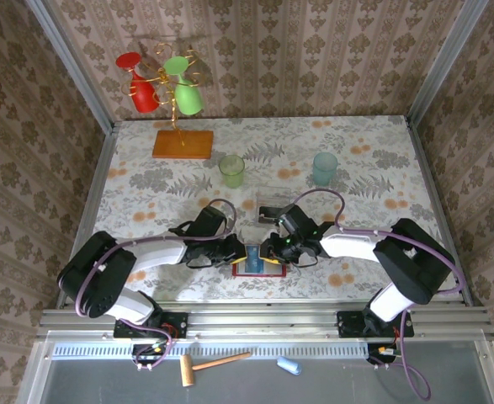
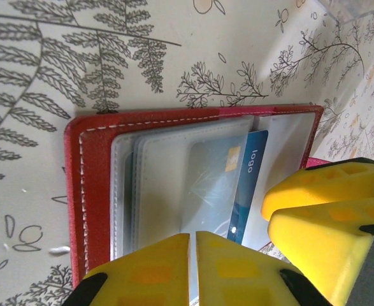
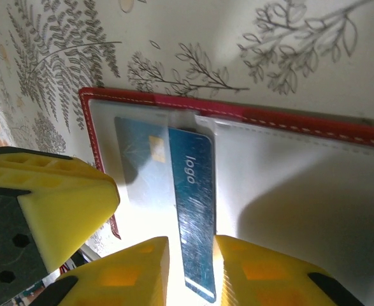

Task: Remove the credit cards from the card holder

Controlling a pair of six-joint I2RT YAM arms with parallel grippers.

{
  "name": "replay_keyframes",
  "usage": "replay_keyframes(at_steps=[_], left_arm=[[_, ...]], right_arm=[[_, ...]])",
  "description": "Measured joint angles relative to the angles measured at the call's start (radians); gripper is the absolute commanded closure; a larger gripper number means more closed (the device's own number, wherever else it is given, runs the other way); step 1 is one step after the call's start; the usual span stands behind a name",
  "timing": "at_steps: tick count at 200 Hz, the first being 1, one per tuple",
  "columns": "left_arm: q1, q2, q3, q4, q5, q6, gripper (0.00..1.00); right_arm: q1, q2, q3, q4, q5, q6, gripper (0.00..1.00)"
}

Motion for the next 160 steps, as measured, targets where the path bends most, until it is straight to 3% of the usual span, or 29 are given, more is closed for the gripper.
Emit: replay_keyframes(at_steps=[160], left_arm=[[-0.001,0.021,0.0,0.003,0.009,0.0,0.92]], right_arm=[[-0.021,0.039,-0.037,0.098,-0.049,0.025,0.84]])
